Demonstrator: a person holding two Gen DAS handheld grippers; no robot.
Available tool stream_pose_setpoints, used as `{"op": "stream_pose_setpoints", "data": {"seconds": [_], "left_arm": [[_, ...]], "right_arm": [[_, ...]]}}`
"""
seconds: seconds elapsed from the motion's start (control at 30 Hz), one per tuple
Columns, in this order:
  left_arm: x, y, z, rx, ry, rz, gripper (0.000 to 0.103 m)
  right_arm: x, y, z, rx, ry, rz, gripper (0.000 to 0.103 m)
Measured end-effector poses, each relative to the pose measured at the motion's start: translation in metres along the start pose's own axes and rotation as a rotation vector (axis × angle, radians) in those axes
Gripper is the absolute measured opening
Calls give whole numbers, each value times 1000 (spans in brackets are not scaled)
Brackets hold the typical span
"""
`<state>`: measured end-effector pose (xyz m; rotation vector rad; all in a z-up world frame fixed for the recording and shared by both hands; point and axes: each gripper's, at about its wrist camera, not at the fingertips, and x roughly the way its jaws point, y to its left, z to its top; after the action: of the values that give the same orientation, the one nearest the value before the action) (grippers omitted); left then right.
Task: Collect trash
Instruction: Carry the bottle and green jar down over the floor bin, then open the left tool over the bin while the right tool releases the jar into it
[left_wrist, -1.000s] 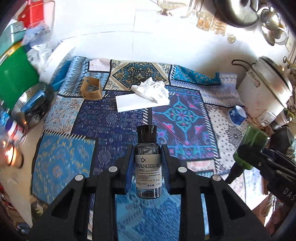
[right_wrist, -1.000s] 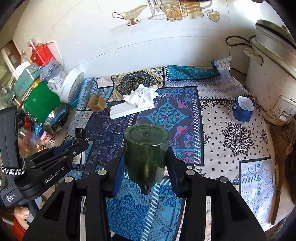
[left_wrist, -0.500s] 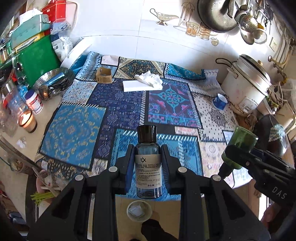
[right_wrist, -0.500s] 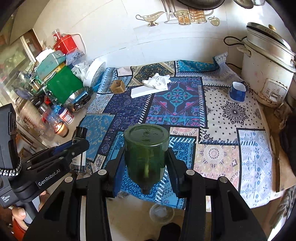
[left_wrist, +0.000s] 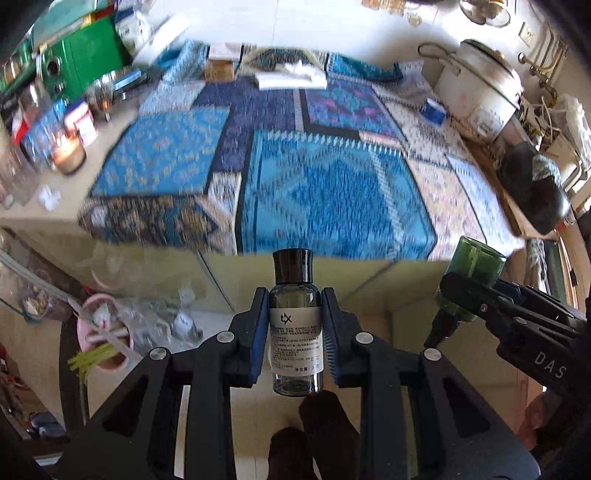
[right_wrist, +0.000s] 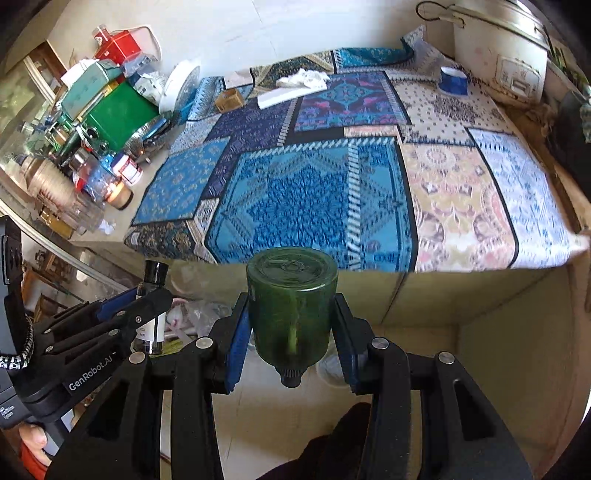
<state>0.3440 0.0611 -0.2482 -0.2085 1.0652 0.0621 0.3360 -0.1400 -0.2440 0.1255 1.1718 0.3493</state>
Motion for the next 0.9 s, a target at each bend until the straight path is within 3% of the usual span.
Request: {"op": "stream_pose_setpoints", "data": {"seconds": [0.2, 0.33, 0.57, 0.9], "left_arm": [[57, 4, -50, -31, 131, -19, 27], [117, 9, -84, -64, 213, -14, 27], [247, 26, -143, -161, 296, -24, 27], [430, 60, -231, -242, 344, -53, 27]], "right_arm": [[34, -26, -43, 49, 95, -41, 39], [74, -56, -66, 89, 146, -56, 39], [188, -111, -112, 110, 225, -51, 39], [357, -165, -193, 125, 307, -30, 39]]}}
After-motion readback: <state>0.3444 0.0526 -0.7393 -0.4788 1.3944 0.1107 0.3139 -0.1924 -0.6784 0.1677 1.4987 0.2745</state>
